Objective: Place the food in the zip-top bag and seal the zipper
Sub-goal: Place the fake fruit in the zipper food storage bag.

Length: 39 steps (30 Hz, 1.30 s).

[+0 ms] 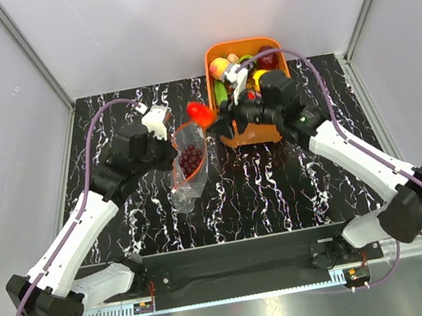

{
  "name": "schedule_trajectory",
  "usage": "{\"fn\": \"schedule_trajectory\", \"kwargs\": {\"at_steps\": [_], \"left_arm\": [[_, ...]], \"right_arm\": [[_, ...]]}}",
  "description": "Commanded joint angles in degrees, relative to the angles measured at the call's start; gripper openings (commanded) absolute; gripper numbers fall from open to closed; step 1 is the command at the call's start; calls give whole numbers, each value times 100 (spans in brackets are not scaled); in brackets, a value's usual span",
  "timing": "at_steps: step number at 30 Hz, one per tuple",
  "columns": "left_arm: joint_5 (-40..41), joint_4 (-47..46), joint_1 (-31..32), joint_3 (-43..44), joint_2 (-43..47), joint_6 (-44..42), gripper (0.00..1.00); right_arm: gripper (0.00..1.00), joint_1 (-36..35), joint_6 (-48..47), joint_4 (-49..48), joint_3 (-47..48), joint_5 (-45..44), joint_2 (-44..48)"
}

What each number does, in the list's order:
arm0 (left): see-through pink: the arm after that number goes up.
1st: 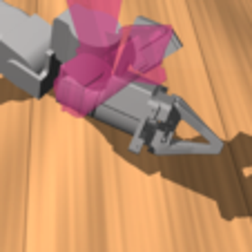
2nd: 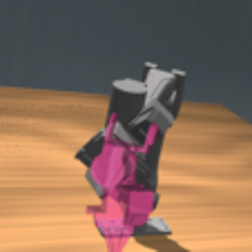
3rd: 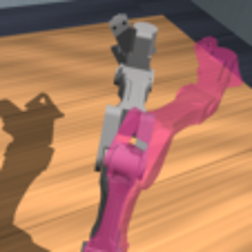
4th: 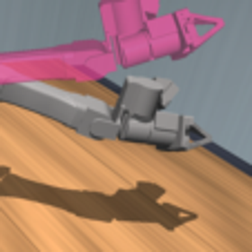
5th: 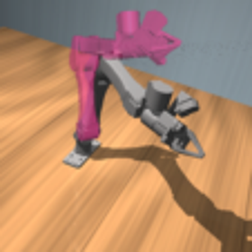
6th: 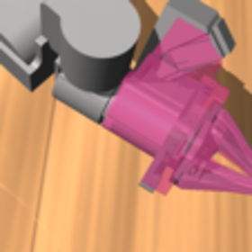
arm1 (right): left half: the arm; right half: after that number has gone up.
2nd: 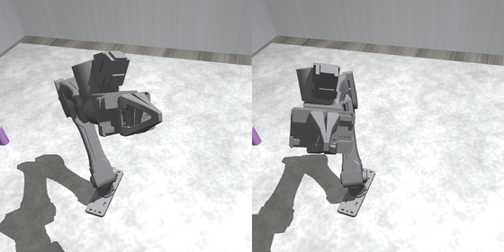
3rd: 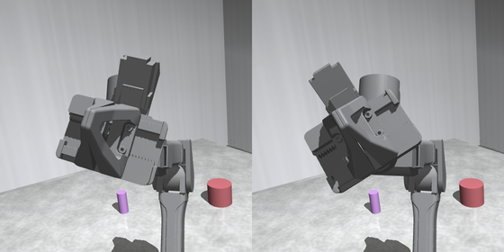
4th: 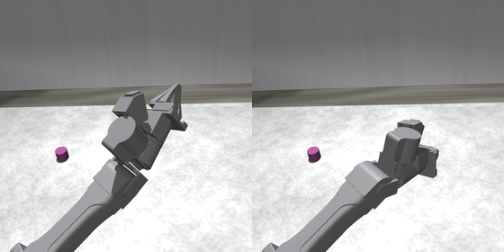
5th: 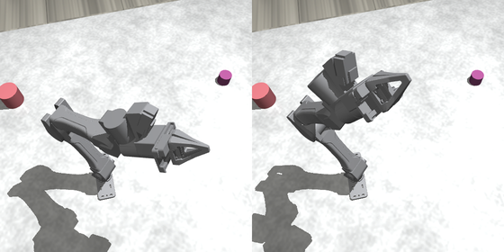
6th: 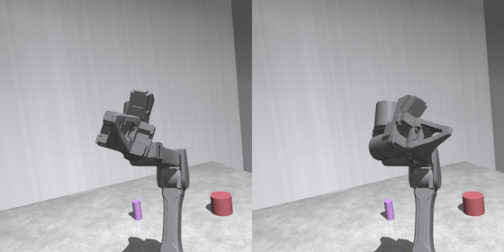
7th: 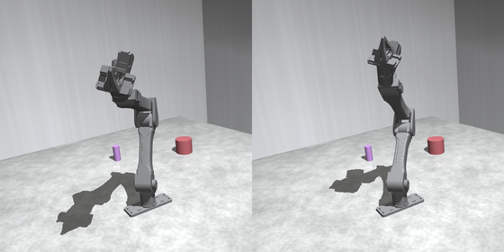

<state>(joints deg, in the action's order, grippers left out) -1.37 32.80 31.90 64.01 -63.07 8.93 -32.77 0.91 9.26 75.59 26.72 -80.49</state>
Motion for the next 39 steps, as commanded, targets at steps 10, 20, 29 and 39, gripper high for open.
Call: {"fn": "schedule_trajectory", "kwargs": {"at_steps": [10,20,29,39], "left_arm": [[-575,69,-8,411,-56,311,0],[-663,34,-8,385,5,320,1],[-426,121,-8,411,75,355,1],[-101,236,-8,428,40,311,0]], "right_arm": [[25,-1071,1920,-1585,-950,-315,500],[22,-1565,4109,-2093,-1389,-1985,341],[44,-1741,4085,-1884,-1407,-2672,42],[79,-2084,3338,-1339,-1214,-3428,121]]}}
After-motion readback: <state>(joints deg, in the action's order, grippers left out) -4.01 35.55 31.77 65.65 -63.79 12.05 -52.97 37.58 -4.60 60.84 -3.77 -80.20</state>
